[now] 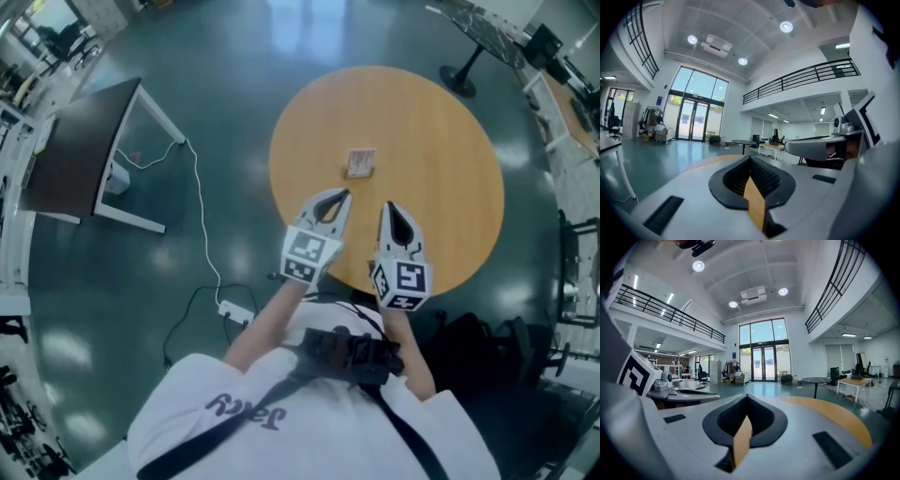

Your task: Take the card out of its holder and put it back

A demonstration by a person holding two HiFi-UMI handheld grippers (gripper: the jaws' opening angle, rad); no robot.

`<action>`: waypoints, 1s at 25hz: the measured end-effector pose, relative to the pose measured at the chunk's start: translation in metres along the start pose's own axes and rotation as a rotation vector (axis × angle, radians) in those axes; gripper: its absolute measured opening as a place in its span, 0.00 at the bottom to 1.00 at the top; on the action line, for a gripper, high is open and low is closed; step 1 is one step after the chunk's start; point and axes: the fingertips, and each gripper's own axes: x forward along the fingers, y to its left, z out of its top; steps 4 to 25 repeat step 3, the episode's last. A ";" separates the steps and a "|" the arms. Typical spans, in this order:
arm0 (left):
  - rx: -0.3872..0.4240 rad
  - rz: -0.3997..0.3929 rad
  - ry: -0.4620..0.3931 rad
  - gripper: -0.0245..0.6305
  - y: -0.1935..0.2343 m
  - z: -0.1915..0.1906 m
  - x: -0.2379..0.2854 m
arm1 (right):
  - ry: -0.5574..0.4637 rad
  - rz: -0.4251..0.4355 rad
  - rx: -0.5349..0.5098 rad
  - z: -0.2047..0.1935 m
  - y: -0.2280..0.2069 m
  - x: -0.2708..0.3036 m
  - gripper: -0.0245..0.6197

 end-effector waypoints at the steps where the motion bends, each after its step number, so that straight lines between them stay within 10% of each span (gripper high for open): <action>1: -0.006 0.000 0.004 0.06 0.001 -0.002 -0.001 | 0.009 0.000 -0.001 -0.002 0.001 -0.001 0.07; 25: -0.019 -0.001 0.010 0.06 0.001 -0.006 -0.002 | 0.027 -0.001 -0.002 -0.008 0.001 -0.003 0.07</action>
